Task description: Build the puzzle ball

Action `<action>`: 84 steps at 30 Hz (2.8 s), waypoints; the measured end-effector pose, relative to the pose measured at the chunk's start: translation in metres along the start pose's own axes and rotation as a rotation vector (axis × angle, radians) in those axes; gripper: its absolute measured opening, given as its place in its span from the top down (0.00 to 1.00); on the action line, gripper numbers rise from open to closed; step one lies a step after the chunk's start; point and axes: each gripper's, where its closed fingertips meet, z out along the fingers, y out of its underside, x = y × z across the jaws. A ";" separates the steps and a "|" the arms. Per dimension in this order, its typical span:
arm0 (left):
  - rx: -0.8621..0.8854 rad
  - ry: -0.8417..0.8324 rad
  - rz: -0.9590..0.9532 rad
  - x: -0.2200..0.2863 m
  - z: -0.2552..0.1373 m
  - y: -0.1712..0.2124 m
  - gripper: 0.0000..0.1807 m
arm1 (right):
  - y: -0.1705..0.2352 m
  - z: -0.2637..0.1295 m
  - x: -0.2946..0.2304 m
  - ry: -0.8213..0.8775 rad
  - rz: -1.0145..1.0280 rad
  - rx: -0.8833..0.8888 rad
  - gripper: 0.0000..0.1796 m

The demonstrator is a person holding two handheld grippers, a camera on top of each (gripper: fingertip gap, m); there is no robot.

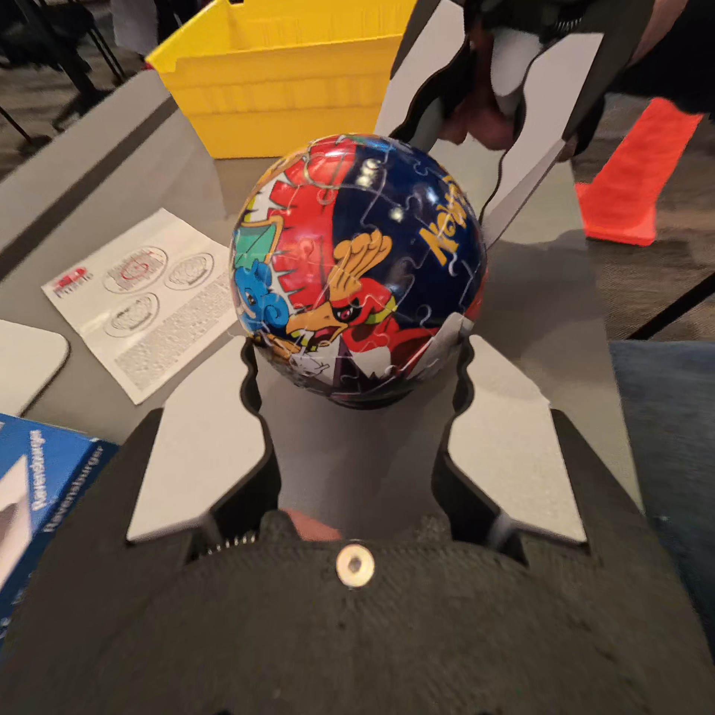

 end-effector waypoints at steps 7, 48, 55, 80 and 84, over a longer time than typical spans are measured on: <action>-0.004 -0.055 0.083 0.001 -0.001 0.004 0.45 | 0.001 0.002 -0.001 0.019 -0.047 -0.019 0.59; -0.446 -0.300 -0.352 -0.030 -0.058 0.126 0.27 | 0.084 0.019 0.033 0.198 0.339 -0.171 0.22; -0.468 -0.325 -0.423 -0.027 -0.062 0.131 0.27 | 0.096 0.008 0.045 0.325 0.395 -0.142 0.12; -0.486 -0.547 -0.615 -0.047 -0.096 0.148 0.37 | 0.090 0.014 0.057 0.348 0.457 -0.149 0.24; -0.503 -0.534 -0.618 -0.048 -0.099 0.153 0.28 | 0.091 0.021 0.050 0.267 0.412 -0.196 0.12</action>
